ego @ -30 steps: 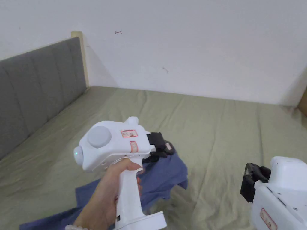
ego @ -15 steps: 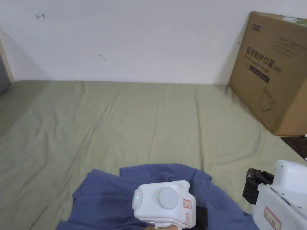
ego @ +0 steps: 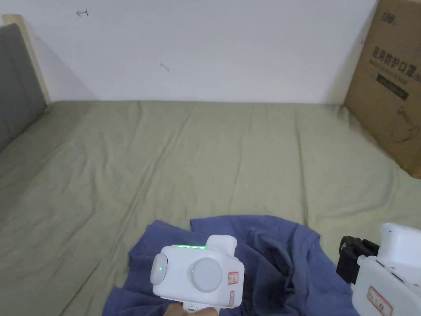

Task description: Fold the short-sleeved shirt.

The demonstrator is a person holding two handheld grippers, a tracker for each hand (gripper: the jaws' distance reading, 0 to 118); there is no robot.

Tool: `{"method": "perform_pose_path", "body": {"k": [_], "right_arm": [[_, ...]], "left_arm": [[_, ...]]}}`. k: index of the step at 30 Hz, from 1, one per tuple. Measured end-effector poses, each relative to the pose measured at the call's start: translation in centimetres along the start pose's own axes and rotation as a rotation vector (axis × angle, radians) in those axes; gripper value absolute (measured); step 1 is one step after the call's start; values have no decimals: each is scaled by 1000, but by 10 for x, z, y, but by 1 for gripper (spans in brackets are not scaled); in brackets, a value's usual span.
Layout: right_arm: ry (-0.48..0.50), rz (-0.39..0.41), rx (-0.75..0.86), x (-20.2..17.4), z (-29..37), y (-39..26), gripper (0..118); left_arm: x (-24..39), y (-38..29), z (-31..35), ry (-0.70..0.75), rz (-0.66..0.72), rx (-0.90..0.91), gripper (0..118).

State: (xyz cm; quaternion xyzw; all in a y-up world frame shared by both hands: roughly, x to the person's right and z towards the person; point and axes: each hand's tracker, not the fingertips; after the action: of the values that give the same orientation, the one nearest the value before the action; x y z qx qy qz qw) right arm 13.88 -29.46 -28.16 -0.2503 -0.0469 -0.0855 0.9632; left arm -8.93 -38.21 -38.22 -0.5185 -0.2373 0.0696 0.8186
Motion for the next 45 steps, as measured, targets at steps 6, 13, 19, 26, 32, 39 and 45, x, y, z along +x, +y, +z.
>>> {"method": "perform_pose_path", "body": {"k": [6, 13, 19, 26, 32, 39, 45], "right_arm": [[25, 40, -30, -11, -12, -7, 0], [17, 25, -67, -2, -34, -7, 0], [-6, 19, -124, 9, -54, -13, 0], [-31, 0, -185, 21, -77, -20, 0], [54, 7, -242, 31, -110, 0, 0], [160, 223, -433, 12, -232, 68, 103], [195, 387, -708, -32, -366, 51, 102]], "left_arm": [[-25, 5, 6, 19, 43, 31, 0], [-103, 95, 24, 142, 151, 71, 103], [-175, 167, -17, 311, 231, -18, 103], [-183, 147, -72, 381, 106, -59, 41], [-187, 141, -34, 343, 135, -67, 5], [-172, 134, 17, 269, 103, 27, 5], [-176, 128, 36, 247, 110, 56, 5]]}}
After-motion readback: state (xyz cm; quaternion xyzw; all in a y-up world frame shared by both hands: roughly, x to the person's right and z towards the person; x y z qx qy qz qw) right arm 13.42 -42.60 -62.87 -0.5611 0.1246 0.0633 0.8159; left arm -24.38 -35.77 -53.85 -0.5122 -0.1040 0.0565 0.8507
